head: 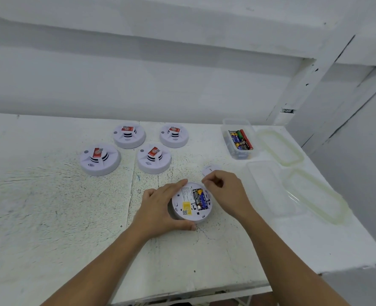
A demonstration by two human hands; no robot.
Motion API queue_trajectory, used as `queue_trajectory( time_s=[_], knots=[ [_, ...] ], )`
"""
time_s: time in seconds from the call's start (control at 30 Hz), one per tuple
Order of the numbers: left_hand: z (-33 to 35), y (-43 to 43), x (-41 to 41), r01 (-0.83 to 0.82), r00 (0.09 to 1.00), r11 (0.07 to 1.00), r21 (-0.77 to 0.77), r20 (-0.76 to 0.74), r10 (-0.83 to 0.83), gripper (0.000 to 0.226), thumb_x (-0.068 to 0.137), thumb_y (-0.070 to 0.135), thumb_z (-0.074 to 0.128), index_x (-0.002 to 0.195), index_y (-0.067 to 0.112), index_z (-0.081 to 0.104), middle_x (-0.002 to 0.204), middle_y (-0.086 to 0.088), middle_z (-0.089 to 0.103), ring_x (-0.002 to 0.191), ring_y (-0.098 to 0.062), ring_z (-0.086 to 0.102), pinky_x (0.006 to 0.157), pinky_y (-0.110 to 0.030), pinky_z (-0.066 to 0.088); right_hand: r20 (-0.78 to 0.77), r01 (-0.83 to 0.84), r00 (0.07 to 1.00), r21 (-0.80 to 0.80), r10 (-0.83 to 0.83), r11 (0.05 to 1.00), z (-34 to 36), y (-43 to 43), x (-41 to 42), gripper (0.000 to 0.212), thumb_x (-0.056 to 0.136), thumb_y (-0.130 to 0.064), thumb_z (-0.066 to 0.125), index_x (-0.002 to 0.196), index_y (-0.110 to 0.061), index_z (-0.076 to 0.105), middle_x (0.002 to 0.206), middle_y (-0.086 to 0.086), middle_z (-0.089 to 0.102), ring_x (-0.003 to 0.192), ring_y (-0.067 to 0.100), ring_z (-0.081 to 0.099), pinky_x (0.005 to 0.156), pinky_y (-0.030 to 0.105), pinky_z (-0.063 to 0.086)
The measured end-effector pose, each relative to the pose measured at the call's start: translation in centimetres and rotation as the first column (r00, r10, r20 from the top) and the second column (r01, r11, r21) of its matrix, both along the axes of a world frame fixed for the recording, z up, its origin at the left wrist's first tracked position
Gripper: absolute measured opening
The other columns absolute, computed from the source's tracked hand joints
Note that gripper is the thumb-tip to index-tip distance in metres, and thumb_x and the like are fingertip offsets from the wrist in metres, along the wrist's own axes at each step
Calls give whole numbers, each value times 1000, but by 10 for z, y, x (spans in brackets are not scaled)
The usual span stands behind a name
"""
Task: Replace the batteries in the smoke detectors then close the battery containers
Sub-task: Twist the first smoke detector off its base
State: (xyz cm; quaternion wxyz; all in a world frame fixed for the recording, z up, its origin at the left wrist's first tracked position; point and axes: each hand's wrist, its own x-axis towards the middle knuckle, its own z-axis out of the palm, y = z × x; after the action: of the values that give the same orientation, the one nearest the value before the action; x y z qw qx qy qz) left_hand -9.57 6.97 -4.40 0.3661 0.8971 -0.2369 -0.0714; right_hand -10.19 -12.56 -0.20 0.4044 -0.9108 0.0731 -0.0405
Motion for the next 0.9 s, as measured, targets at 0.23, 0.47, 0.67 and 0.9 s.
queue_trajectory(
  time_s=[0.23,0.47,0.67,0.9],
  knots=[
    [-1,-3,-1,4,1000,1000,-10,4,-4,109,42,92,53,138,55,16,125,36,33,114,20,25,101,-22,15,21,-80,996,-173,84,982,-8,7,-10,7,86,-15,61,82,-20,64,79,-1,59,67,2,47,59,9,32],
    [-2,-13,-4,-78,995,997,-10,59,78,95,52,85,52,135,43,34,119,31,41,113,7,37,93,-22,15,15,-158,985,-325,172,932,-7,13,-9,9,91,-16,52,94,-11,59,84,1,50,78,16,51,67,29,46],
    [-5,-15,-7,-71,991,998,1,110,70,95,57,84,49,138,36,34,121,31,39,112,8,36,92,-24,14,-42,-223,974,-395,225,891,-4,14,-2,8,91,-15,47,91,-9,53,82,3,51,75,18,49,57,25,37],
    [-6,-15,-7,-72,991,997,4,111,71,95,58,85,48,138,36,35,122,30,40,113,7,38,93,-25,15,19,-217,971,-338,237,916,1,13,-7,9,90,-21,52,87,-14,46,78,2,54,73,16,49,59,27,39]
  ],
)
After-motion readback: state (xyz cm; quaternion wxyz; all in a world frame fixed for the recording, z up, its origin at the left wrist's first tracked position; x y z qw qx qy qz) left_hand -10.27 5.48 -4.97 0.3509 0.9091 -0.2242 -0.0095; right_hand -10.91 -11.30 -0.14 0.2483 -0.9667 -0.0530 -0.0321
